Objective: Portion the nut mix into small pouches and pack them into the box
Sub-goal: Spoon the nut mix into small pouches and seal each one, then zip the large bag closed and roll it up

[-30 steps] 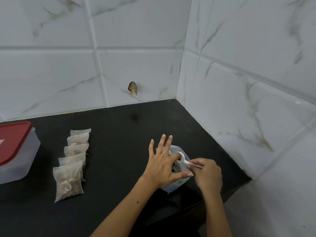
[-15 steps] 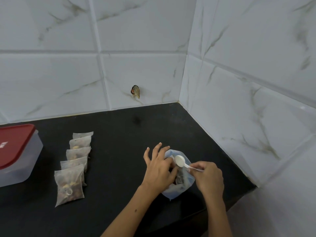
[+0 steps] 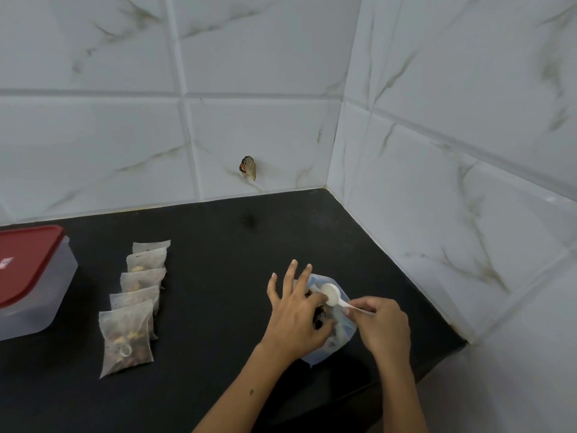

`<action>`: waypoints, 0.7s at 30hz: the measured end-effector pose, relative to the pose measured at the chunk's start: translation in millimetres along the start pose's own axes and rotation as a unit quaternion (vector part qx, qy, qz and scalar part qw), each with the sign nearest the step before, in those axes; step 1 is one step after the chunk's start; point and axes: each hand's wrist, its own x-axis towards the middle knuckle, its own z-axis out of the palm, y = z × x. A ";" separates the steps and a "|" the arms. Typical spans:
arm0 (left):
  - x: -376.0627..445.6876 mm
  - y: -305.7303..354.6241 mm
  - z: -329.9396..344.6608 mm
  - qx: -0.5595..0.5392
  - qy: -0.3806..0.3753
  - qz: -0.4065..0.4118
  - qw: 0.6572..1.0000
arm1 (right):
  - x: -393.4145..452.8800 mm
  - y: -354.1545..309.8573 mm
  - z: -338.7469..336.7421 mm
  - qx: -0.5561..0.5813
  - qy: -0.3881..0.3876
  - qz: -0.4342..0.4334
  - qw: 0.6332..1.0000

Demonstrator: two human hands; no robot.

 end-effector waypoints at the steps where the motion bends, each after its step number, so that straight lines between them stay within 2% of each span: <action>1: -0.4 2.3 -0.2 -0.026 0.008 -0.007 1.000 | 0.7 2.3 -0.5 0.008 0.006 -0.004 1.000; 3: -0.9 12.0 -2.3 -0.115 0.035 -0.032 0.992 | 2.6 7.5 -2.0 0.044 0.021 0.000 0.999; 5: -2.3 33.7 -9.9 -0.252 0.060 -0.097 0.961 | 5.2 13.2 -4.2 0.120 0.030 0.029 0.992; 6: -2.6 49.3 -17.0 -0.339 0.041 -0.148 0.928 | 6.4 16.1 -5.4 0.163 0.031 0.051 0.985; 9: 3.0 87.6 -26.6 -0.562 -0.056 -0.277 0.777 | 7.0 22.4 -9.3 0.275 0.029 0.106 0.955; 10: 7.5 96.3 -24.2 -0.589 -0.081 -0.307 0.743 | 6.6 24.5 -11.5 0.304 0.029 0.121 0.945; 13: 23.5 109.5 -14.8 -0.616 -0.126 -0.398 0.669 | 9.2 31.9 -16.7 0.338 0.040 0.152 0.928; 15: 29.8 114.9 -4.0 -0.627 -0.130 -0.421 0.643 | 13.3 39.1 -17.1 0.325 0.046 0.166 0.930; 21: 34.6 120.2 17.9 -0.641 -0.122 -0.447 0.612 | 20.2 58.6 -10.4 0.227 0.062 0.125 0.964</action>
